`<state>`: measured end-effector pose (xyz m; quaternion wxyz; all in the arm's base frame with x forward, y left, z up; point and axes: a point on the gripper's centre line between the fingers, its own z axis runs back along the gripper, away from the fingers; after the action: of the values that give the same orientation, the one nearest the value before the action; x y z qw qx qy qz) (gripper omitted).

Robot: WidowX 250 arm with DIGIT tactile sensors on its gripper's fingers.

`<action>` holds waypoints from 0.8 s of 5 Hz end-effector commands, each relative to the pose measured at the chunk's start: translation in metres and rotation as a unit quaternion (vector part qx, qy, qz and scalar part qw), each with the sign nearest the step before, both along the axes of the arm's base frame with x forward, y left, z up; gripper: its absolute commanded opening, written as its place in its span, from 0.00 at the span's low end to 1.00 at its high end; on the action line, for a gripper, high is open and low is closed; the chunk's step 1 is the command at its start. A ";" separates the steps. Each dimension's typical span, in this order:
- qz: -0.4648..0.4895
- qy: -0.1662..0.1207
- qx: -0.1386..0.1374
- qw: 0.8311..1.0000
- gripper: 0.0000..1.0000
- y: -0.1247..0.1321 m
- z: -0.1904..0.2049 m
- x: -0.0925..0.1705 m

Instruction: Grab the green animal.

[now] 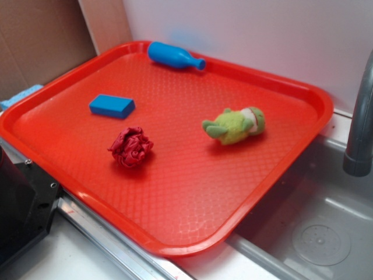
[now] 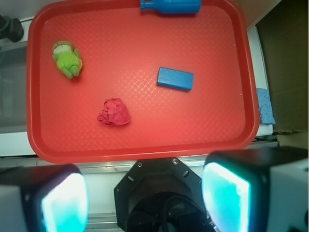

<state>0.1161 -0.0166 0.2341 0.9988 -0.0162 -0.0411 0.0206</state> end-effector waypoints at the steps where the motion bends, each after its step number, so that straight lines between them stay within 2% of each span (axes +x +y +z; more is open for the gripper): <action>1: 0.000 0.000 0.000 1.000 1.00 0.000 0.000 0.000; 2: -0.006 -0.036 -0.008 0.999 1.00 -0.005 -0.004 0.005; 3: -0.024 -0.061 -0.005 0.998 1.00 -0.012 -0.009 0.018; 4: -0.047 -0.090 -0.026 0.994 1.00 -0.022 -0.018 0.034</action>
<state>0.1470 -0.0359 0.2105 0.9916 -0.0450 -0.1201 -0.0142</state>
